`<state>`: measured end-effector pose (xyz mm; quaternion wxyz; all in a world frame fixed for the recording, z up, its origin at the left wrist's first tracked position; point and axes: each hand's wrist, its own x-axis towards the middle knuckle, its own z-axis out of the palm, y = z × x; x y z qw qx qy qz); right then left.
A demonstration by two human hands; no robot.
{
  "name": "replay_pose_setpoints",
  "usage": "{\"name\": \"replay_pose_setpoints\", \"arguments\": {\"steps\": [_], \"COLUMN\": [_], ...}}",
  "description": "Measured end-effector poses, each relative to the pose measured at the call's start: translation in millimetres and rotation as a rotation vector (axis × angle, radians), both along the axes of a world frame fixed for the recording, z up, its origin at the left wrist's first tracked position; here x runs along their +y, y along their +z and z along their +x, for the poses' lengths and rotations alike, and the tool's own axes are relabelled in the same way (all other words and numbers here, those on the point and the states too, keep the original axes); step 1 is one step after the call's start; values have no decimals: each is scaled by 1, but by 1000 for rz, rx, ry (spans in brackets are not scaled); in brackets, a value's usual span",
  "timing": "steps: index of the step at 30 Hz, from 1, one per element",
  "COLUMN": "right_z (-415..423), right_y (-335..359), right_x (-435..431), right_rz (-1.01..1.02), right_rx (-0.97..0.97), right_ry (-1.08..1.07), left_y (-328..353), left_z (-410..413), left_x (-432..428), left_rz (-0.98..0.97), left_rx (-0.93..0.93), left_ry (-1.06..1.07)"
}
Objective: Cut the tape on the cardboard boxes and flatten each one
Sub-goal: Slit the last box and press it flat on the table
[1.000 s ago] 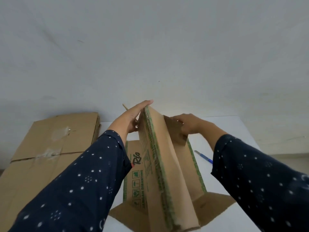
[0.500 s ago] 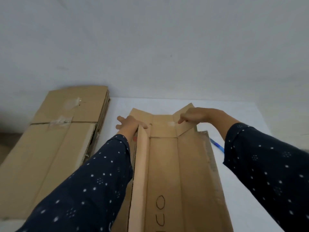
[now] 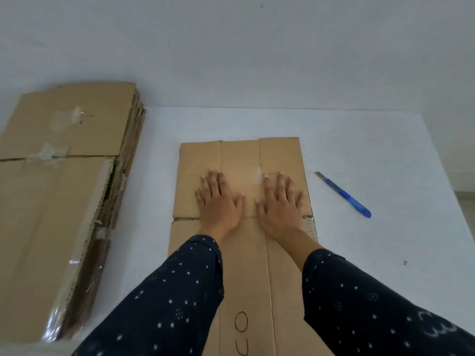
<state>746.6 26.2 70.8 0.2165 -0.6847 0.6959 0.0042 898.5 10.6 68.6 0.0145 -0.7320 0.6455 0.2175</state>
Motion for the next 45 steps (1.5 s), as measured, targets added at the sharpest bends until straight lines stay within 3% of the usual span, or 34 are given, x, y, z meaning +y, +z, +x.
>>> {"name": "replay_pose_setpoints", "arguments": {"steps": [4, 17, 25, 37, 45], "right_z": [6, 9, -1, 10, 9], "right_y": [-20, -26, -8, -14, -32], "right_x": [6, 7, 2, 182, 199], "right_rz": [-161, -208, -78, -187, -258], "right_rx": [61, 121, 37, -44, 26], "right_ry": [-50, -83, -6, 24, 22], "left_y": [-23, -23, -15, -21, -32], "left_z": [-1, -2, 18, 19, 16], "left_x": [11, 10, 31, 186, 198], "left_rz": [-276, -299, -336, -266, -309], "left_rx": [-81, -62, 124, -29, -84], "left_ry": [-21, -20, -135, -99, -84]}}
